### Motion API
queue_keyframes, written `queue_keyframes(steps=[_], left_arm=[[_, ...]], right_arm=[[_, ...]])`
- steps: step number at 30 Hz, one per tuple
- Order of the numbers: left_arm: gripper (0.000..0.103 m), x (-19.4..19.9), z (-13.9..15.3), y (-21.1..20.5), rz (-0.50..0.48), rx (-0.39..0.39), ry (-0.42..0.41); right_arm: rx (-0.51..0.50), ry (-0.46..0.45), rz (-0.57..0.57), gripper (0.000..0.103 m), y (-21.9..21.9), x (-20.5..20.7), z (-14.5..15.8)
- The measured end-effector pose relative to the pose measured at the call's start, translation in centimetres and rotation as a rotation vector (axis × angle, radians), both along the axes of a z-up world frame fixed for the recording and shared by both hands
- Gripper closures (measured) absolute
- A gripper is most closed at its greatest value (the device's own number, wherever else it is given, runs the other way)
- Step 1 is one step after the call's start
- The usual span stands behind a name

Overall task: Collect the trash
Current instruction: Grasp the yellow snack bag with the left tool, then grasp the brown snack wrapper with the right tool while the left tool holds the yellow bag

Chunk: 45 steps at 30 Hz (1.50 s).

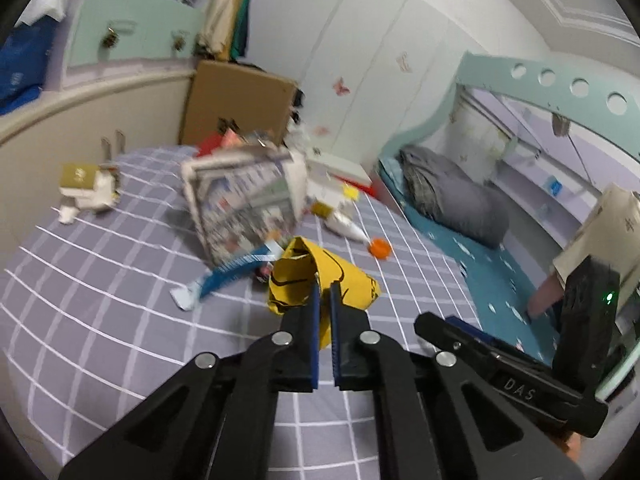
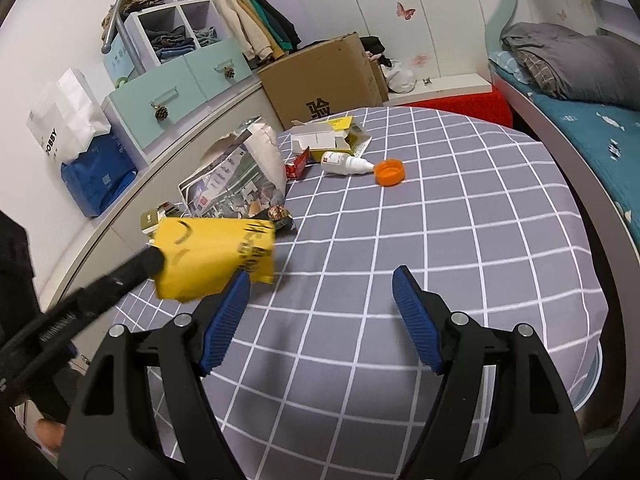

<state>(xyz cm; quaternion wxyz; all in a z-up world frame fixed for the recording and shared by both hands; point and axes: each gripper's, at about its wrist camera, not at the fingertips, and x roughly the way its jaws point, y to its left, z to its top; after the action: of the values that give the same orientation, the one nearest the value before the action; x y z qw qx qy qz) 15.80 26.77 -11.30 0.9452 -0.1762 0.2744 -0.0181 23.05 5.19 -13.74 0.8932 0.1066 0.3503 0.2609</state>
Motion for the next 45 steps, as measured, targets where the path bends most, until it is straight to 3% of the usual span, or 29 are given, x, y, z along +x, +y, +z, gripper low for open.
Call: queue_keyframes(steps=[9, 15, 17, 19, 22, 26, 28, 29, 33, 39, 45], left_arm=[[0.1, -2.0, 3.4, 2.8, 0.187, 0.08, -0.115], [0.102, -1.5, 4.5, 4.4, 0.275, 0.131, -0.133], [0.102, -1.1, 4.5, 4.6, 0.285, 0.14, -0.131], [0.102, -0.5, 4.4, 4.7, 0.286, 0.157, -0.123], [0.102, 0.1, 3.7, 5.3, 0.242, 0.123, -0.099], [0.102, 0.1, 3.1, 6.0, 0.226, 0.08, -0.078], [0.102, -0.1, 3.2, 6.1, 0.226, 0.069, -0.079], [0.102, -0.2, 3.3, 6.0, 0.233, 0.076, -0.082], [0.102, -0.2, 3.7, 4.8, 0.227, 0.089, -0.086], [0.102, -0.5, 4.9, 2.2, 0.193, 0.11, -0.11], [0.102, -0.4, 6.2, -2.4, 0.113, 0.124, -0.134]], right_arm=[[-0.075, 0.005, 0.069, 0.03, 3.8, 3.2, 0.7], [-0.131, 0.026, 0.121, 0.031, 7.4, 6.1, 0.4], [-0.135, 0.038, 0.132, 0.036, 8.2, 6.9, 0.1], [-0.135, 0.068, 0.154, 0.04, 9.0, 7.9, -0.5], [-0.138, 0.107, 0.18, 0.042, 10.0, 8.8, -1.1], [-0.138, 0.107, 0.215, 0.056, 10.9, 8.9, -1.5], [-0.151, 0.087, 0.216, 0.067, 10.9, 8.8, -1.4], [-0.157, 0.074, 0.201, 0.089, 10.7, 8.7, -1.2], [-0.132, 0.067, 0.207, 0.089, 9.6, 8.3, -1.2], [-0.101, -0.014, 0.152, 0.089, 6.3, 6.5, 0.4], [-0.03, -0.052, 0.077, 0.089, 0.3, 4.2, 2.0]])
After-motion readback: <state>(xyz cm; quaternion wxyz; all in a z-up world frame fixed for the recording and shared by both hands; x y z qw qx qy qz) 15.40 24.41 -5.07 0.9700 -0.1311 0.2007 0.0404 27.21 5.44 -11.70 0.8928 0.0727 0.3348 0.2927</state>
